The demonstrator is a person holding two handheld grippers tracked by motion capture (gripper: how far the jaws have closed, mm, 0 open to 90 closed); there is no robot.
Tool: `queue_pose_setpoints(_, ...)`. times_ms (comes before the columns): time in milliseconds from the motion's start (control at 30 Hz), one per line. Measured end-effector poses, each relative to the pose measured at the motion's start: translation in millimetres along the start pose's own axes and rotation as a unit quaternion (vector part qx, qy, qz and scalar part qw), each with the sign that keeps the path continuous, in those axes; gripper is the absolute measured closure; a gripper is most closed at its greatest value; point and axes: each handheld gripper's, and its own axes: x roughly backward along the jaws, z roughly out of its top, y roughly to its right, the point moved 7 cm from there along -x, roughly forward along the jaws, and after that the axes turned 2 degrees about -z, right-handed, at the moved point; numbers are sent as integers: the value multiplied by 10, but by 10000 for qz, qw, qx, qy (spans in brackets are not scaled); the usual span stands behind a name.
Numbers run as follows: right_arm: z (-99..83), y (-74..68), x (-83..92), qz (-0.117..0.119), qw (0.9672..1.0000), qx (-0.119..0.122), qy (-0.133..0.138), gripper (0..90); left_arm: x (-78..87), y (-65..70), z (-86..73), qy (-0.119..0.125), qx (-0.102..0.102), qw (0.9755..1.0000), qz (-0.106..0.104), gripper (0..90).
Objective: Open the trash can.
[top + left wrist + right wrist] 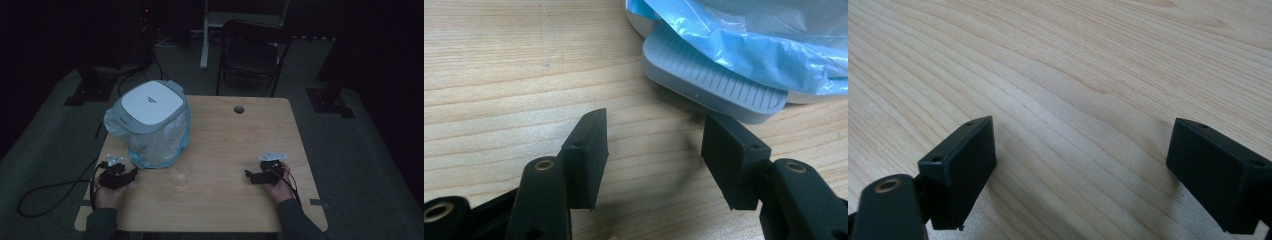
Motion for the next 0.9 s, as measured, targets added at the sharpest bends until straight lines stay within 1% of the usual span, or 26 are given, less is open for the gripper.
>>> queue_pose_setpoints(167, 4, -16, 0, 37, 10000, 39, 27, 131, 20, -5, -6, -36, 67, 10000, 20, 522)
queue_pose_setpoints(233, 4, -17, 0, 40, 10000, 39, 26, 131, 33, -8, -12, -50, 132, 9999, 33, 556)
queue_pose_setpoints(300, 4, -17, 0, 40, 10000, 35, 26, 131, 47, -10, -12, -51, 139, 9999, 23, 579)
queue_pose_setpoints(467, 4, -17, 0, 40, 10000, 33, 24, 131, 108, -15, 25, 115, 223, 9996, -109, 631)
queue_pose_setpoints(567, 4, -16, -1, 38, 10000, 30, 23, 131, 141, 0, 50, 235, 223, 9993, -203, 683)
queue_pose_setpoints(633, 4, -16, -1, 36, 10000, 26, 23, 132, 158, 13, 68, 298, 168, 9992, -225, 721)
queue_pose_setpoints(767, 4, -16, -1, 36, 10000, 27, 22, 132, 173, 44, 91, 340, 97, 9989, -297, 805)
queue_pose_setpoints(833, 4, -16, 0, 37, 10000, 28, 21, 132, 172, 55, 97, 318, 47, 9990, -299, 843)
queue_pose_setpoints(900, 4, -15, 0, 38, 10000, 29, 20, 132, 169, 60, 119, 356, 19, 9988, -322, 875)
